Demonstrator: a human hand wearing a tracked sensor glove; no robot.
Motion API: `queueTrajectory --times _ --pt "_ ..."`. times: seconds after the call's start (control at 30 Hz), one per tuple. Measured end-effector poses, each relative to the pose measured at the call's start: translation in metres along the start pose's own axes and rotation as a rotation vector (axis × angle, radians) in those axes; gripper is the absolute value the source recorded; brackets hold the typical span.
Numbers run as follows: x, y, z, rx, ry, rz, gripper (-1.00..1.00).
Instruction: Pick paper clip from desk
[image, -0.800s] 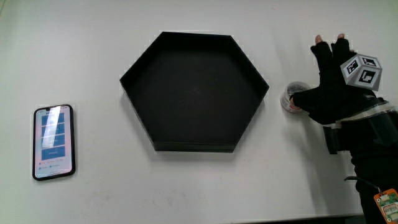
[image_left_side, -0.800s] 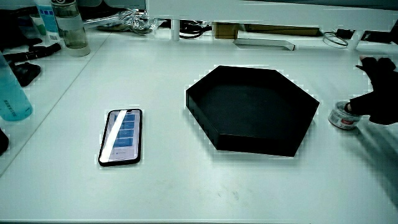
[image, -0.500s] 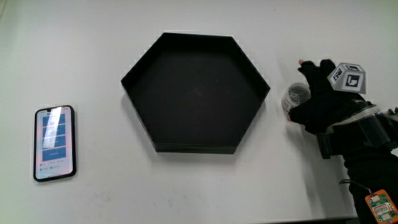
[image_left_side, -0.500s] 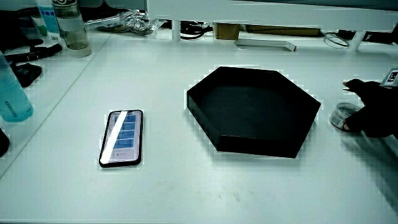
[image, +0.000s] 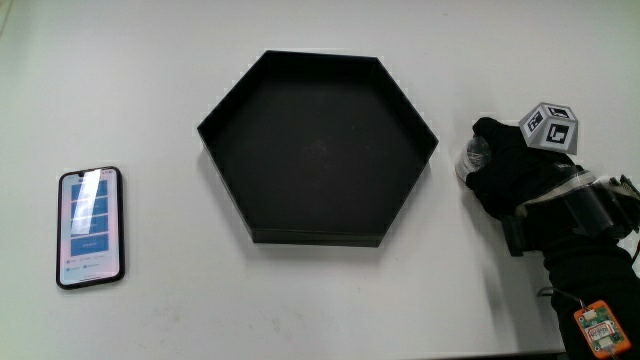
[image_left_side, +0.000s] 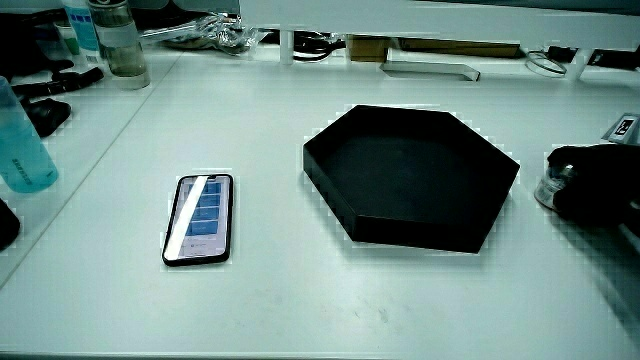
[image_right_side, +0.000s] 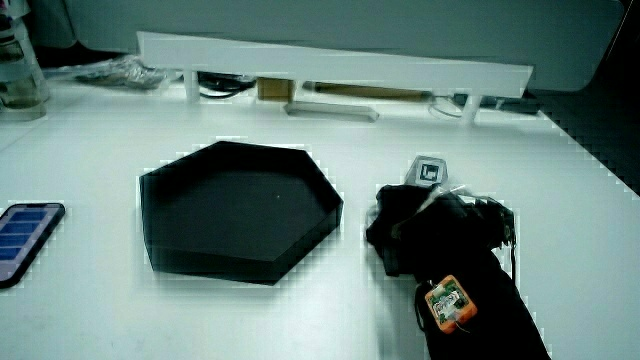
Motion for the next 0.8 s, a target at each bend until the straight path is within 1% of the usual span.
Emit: queueTrajectory --times 0.03,0.1,0.13,0.2,0.23,0.27,0.3,0.33,0.37,0.4,0.43,0.47,0.5,0.53,0.57,0.6,0.63,0.67,0.7,0.73,0.77,0.8 --pt "0.002 0.003 -0.001 -0.003 -0.002 -0.015 1.00" --pt "0.002 0.001 -0.001 -0.002 -0.013 -0.018 1.00" --pt "0.002 0.001 -0.001 0.007 -0.011 -0.015 1.00" --pt "0.003 0.003 -0.004 -0.003 -0.012 -0.012 1.00" --pt "0.003 0.001 -0.003 -0.014 -0.001 -0.002 1.00" --pt "0.004 0.003 -0.004 -0.004 -0.012 -0.011 1.00" --pt "0.007 0.005 -0.005 -0.007 -0.010 -0.013 1.00" --pt "0.009 0.005 -0.004 -0.011 0.005 0.018 1.00" --pt "0.011 0.003 -0.002 0.006 0.016 0.005 1.00" --pt "0.013 0.003 0.000 0.038 0.002 -0.013 1.00" --pt "0.016 0.006 0.002 0.050 -0.009 -0.042 1.00" --pt "0.015 0.001 0.006 0.025 0.023 -0.019 1.00" --pt "0.016 0.003 0.008 0.037 0.008 -0.040 1.00" --pt "0.015 0.003 0.011 0.036 0.006 -0.034 1.00" --pt "0.011 -0.002 0.015 0.031 0.017 -0.019 1.00" --pt "0.009 -0.002 0.018 0.038 0.014 -0.007 1.00" --pt "0.005 -0.006 0.023 0.061 0.009 0.011 1.00" --pt "0.001 -0.010 0.027 0.044 0.024 0.023 1.00" --pt "-0.004 -0.014 0.031 0.052 0.022 0.046 1.00" --pt "-0.007 -0.015 0.033 0.062 0.019 0.051 1.00" --pt "-0.013 -0.020 0.036 0.075 0.026 0.088 1.00" --pt "-0.017 -0.021 0.037 0.083 0.022 0.094 1.00"
